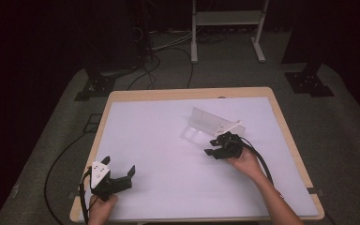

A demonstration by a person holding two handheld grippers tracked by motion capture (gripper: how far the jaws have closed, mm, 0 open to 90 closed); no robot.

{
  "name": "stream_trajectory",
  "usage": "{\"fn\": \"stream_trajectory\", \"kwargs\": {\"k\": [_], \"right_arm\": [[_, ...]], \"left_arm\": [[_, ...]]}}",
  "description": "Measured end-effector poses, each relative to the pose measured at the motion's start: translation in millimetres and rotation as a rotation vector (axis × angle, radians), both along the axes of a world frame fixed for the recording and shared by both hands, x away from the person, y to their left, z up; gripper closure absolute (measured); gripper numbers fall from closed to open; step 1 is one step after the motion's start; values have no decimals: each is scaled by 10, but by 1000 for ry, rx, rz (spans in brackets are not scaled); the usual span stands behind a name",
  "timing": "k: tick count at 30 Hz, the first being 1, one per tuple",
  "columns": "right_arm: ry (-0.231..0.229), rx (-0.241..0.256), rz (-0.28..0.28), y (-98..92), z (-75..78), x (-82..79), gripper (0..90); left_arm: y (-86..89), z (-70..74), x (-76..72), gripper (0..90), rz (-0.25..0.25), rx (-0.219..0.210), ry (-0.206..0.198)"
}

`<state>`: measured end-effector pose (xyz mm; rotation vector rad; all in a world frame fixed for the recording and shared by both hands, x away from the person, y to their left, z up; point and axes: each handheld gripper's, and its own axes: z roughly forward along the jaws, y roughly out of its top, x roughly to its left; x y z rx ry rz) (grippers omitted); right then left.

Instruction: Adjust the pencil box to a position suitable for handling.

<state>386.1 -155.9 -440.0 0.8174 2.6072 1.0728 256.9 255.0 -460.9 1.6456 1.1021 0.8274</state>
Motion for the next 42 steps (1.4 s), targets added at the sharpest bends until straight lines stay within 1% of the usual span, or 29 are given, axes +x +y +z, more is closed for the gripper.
{"fn": "stream_trajectory", "kwargs": {"k": [1, 3, 7, 13, 15, 16, 20, 23, 24, 26, 29, 32, 34, 38, 42], "right_arm": [[11, 0, -2, 0, -12, 7, 551], [18, -2, -3, 3, -31, 23, 566], [20, -20, -8, 19, -62, 41, 586], [42, -30, -22, 19, -100, 72, 629], [42, -36, -21, 21, -112, 80, 646], [35, -39, -17, 22, -119, 88, 650], [35, -46, -19, 24, -124, 90, 717], [37, -55, -15, 23, -132, 99, 732], [45, -57, -20, 26, -135, 97, 747], [52, -56, -13, 29, -142, 100, 771], [34, -72, -11, 37, -147, 100, 804], [45, -73, -13, 34, -145, 109, 812], [44, -77, -13, 31, -143, 116, 830], [43, -81, -9, 38, -140, 120, 837], [20, -92, 5, 70, -127, 100, 856]], "left_arm": [[0, 0, 0, 0, 0, 1, 1], [0, 0, 1, 0, 1, 1, 1], [-1, 0, 0, 0, 2, 1, 1], [0, 0, 1, 0, 4, 0, 2], [0, 0, 2, 0, 4, -1, 3], [0, 0, 2, 0, 5, 0, 3], [-2, 0, 3, 0, 3, 0, 4], [0, 0, 2, 0, 3, 0, 3], [0, 0, 2, 0, 4, 0, 4], [-1, 0, 3, 0, 4, 0, 4], [-1, 0, 2, 0, 0, 1, 3], [2, 0, 1, 0, -1, -2, 2], [2, 0, 2, 0, 0, -2, 4], [2, 0, 3, 0, -1, -2, 4], [4, 0, 2, 0, -1, -4, 4]]}}
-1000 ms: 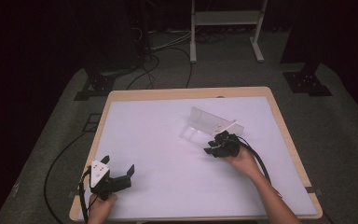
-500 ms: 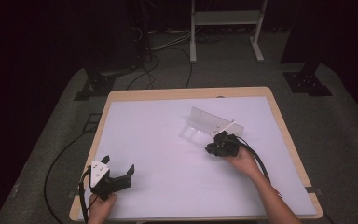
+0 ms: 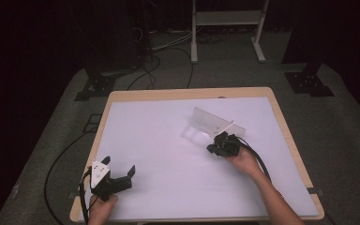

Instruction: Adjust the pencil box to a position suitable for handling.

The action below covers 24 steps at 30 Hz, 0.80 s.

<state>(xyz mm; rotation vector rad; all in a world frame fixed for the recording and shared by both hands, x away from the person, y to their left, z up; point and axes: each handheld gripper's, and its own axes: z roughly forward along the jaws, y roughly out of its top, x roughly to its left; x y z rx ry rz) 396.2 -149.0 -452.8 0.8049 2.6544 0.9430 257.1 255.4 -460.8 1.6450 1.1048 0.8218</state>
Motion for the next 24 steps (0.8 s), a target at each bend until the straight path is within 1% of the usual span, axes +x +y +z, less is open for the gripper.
{"fn": "stream_trajectory", "kwargs": {"k": [4, 7, 9, 12, 24], "right_arm": [[-33, -6, -4, -2, 35, -27, 859], [-50, 8, -5, -31, 76, -28, 861], [-50, 16, -4, -43, 103, -33, 862], [-66, 13, -4, -50, 130, -36, 863], [-68, 26, 4, -46, 130, -39, 866]], "left_arm": [[-1, 0, 0, 0, 0, 0, 0], [-6, 0, 0, 0, 0, 5, 0], [-9, -1, 0, 0, 0, 5, 0], [-5, 0, 1, 0, 1, 4, 0], [-3, 0, 1, 0, 0, 3, 1]]}}
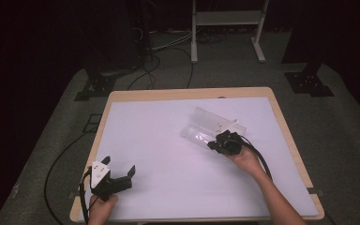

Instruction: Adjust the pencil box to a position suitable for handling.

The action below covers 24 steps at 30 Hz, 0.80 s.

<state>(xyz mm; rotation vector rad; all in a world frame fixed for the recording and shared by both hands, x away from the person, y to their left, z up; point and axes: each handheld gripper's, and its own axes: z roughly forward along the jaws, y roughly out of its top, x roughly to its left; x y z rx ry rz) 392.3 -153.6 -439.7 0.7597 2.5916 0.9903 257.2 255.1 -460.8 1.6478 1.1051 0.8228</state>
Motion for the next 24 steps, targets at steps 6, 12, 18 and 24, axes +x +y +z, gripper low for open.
{"fn": "stream_trajectory", "kwargs": {"k": [6, 12, 18, 24], "right_arm": [[0, 2, -2, 1, 7, -4, 867], [-47, 9, -5, 5, 76, -51, 869], [-56, 23, 5, -9, 128, -99, 869], [-84, 50, 25, -13, 211, -183, 871]], "left_arm": [[1, 0, -1, 0, -1, 0, -2], [1, 0, -1, 0, -1, -1, -1], [0, 0, 0, 0, -1, 0, -1], [0, 0, 0, 0, -1, 1, -2]]}}
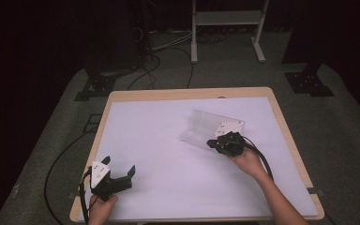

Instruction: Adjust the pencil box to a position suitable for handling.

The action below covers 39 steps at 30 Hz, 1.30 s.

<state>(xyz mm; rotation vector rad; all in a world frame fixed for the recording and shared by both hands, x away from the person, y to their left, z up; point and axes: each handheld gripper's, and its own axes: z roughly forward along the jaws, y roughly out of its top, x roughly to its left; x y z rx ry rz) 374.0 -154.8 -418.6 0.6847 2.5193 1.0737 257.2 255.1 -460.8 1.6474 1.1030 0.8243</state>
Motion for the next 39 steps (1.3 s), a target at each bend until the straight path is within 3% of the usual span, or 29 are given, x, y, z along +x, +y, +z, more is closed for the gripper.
{"fn": "stream_trajectory", "kwargs": {"k": [14, 39], "right_arm": [[6, 66, 67, 28, 37, -241, 871], [76, 75, 108, 8, -219, -493, 872]], "left_arm": [[1, 0, 2, 0, 0, -3, 2], [1, 0, 1, 0, 0, -2, 0]]}}
